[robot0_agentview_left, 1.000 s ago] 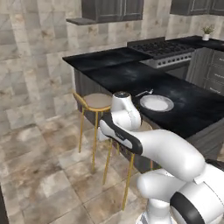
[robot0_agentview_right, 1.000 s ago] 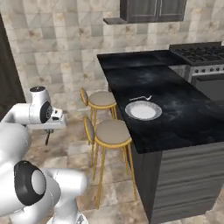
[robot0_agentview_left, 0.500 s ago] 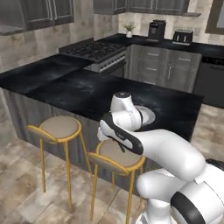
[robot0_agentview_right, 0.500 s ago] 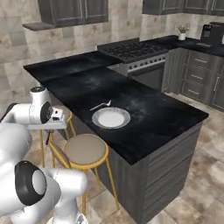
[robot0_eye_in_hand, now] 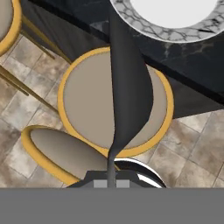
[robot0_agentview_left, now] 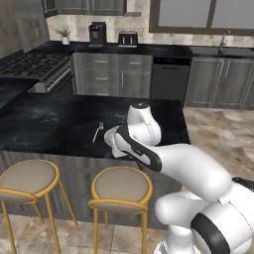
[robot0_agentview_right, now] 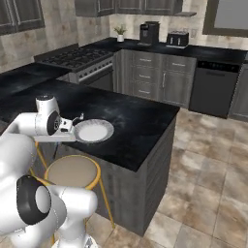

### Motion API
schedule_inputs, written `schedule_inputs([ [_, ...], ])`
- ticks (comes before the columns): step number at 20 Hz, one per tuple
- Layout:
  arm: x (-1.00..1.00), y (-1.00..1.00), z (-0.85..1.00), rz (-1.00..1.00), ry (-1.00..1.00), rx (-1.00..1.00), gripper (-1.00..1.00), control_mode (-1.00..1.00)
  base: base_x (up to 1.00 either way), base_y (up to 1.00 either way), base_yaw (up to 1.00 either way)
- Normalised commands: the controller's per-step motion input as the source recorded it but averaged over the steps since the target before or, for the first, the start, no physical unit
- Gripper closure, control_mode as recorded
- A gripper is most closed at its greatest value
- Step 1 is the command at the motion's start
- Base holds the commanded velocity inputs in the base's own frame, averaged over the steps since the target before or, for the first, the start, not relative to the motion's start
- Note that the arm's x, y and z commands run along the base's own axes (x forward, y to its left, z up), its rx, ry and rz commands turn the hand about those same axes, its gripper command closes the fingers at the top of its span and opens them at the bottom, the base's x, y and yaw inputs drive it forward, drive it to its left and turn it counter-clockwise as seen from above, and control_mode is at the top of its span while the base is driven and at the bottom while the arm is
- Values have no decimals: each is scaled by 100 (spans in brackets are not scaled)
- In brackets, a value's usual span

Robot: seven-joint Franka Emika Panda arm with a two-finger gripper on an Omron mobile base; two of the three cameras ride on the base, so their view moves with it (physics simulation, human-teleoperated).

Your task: Take the fork and place it on the left side of the plate. Then take the spoon and place it on the right side of the plate. Make sure they're directly next to the plate.

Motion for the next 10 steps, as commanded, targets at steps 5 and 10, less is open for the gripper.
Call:
schedule_inputs([
  [5, 0, 0, 0, 0, 0, 0, 100, 100, 7, 7, -25],
  [10, 0, 0, 0, 0, 0, 0, 100, 100, 15, 6, -14],
])
